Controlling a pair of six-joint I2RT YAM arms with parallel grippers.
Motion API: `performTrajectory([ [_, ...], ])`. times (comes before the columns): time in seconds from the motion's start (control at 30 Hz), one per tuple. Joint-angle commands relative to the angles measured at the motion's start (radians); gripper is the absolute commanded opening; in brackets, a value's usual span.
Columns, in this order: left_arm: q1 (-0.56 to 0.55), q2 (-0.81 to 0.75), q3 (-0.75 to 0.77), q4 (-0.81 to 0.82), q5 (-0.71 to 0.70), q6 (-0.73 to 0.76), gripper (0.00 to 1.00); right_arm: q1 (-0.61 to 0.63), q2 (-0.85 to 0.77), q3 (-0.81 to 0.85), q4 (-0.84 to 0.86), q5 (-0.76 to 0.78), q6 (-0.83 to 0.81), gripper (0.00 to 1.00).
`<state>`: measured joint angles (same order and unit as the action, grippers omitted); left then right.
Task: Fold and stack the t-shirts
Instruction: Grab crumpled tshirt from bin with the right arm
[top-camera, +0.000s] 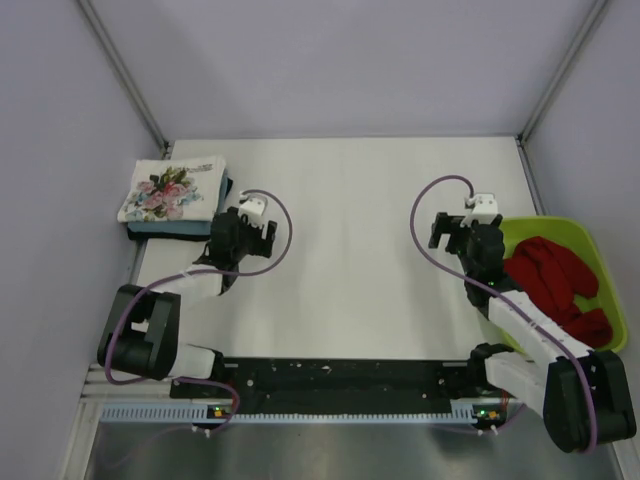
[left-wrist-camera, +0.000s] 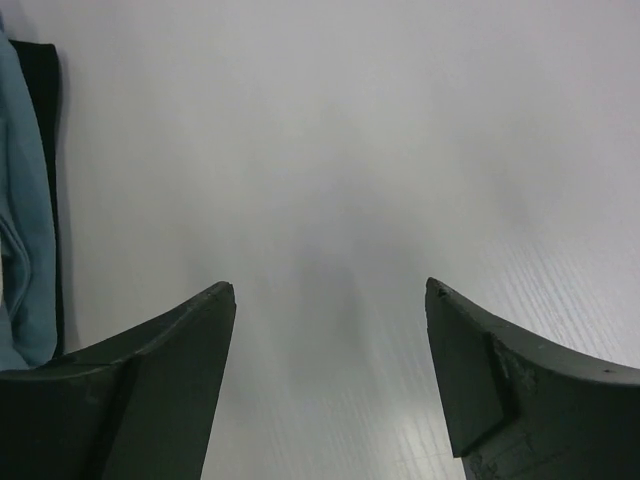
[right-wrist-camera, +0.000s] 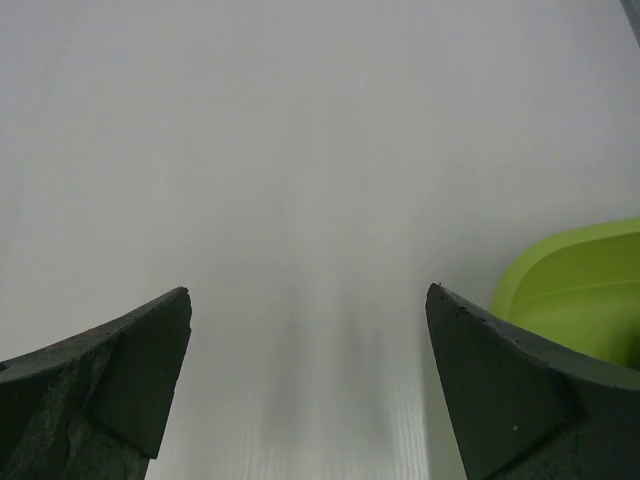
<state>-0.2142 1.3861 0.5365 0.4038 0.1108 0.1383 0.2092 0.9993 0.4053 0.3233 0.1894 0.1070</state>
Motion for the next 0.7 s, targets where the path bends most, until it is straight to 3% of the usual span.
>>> performTrajectory([
  [0.0, 0.003, 0.008, 0.066, -0.018, -0.083, -0.009, 0.83, 0.006, -0.039, 0.000, 0.075, 0.024, 0.042, 0.99],
  [0.03, 0.003, 0.007, 0.100, -0.087, -0.088, 0.003, 0.83, 0.004, -0.045, 0.001, 0.097, 0.025, 0.080, 0.99],
  [0.07, 0.003, 0.004, 0.132, -0.145, -0.080, 0.017, 0.99, 0.002, -0.063, 0.007, 0.106, 0.047, 0.148, 0.99],
  [0.17, 0.003, -0.047, 0.212, -0.253, -0.060, 0.084, 0.99, 0.004, -0.135, 0.107, 0.008, 0.108, 0.385, 0.99],
  [0.27, 0.002, -0.107, 0.276, -0.292, -0.101, 0.164, 0.99, 0.004, -0.188, 0.209, -0.117, 0.108, 0.364, 0.99],
  [0.33, 0.004, -0.107, 0.369, -0.385, -0.215, 0.167, 0.99, -0.007, -0.159, 0.301, -0.215, 0.131, 0.285, 0.99],
  [0.43, 0.010, -0.061, 0.541, -0.590, -0.223, 0.155, 0.99, -0.042, -0.020, 0.513, -0.595, 0.476, 0.337, 0.91],
  [0.5, 0.022, -0.030, 0.636, -0.718, -0.139, 0.142, 0.99, -0.159, 0.086, 0.640, -0.883, 0.590, 0.512, 0.79],
  [0.53, 0.027, -0.012, 0.678, -0.781, -0.081, 0.141, 0.99, -0.247, 0.117, 0.668, -0.985, 0.561, 0.602, 0.76],
  [0.67, 0.029, 0.031, 0.718, -0.881, 0.026, 0.158, 0.99, -0.612, 0.139, 0.554, -1.003, 0.219, 0.786, 0.69],
])
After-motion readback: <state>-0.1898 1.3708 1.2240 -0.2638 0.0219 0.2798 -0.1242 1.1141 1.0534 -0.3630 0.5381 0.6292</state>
